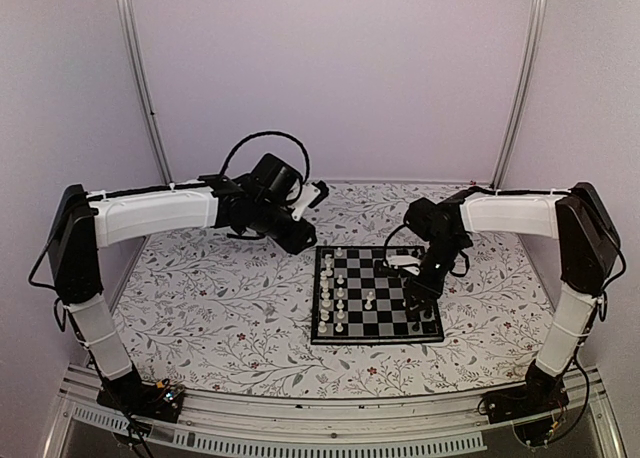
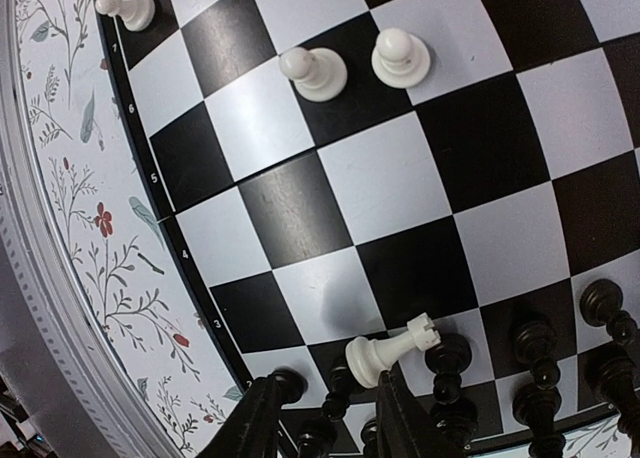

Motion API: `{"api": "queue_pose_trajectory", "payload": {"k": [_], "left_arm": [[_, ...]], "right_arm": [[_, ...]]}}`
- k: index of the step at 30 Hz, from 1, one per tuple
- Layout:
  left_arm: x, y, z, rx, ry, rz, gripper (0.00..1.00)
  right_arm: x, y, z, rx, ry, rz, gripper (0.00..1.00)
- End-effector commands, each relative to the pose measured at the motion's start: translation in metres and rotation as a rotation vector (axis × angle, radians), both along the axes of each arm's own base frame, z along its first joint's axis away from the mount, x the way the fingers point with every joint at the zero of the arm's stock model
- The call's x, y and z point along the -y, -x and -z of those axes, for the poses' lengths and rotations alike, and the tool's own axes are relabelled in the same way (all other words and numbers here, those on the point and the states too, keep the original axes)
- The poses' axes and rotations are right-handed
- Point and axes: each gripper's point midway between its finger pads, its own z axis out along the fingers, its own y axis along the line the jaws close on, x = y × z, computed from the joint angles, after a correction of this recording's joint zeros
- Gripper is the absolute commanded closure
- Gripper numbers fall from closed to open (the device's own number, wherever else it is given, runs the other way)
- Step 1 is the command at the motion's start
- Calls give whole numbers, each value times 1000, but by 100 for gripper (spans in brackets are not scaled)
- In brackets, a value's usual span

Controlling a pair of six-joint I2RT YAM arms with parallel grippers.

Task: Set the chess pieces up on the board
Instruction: Pick up the chess piece from the chessboard.

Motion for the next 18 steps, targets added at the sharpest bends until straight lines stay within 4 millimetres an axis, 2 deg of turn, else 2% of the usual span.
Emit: {"api": "queue_pose_trajectory", "payload": {"k": [1,11,18], "left_arm": [[9,2,-3,9,-3,15,56],[13,7,5,-11,-17,30,56],[19,14,9,-38,-11,58,56]], "right_arm": [[-2,-3,1,8,22,0,64],[-5,-7,7,22,45,-7,64],[-14,-4,9,20,44,-32,64]]}}
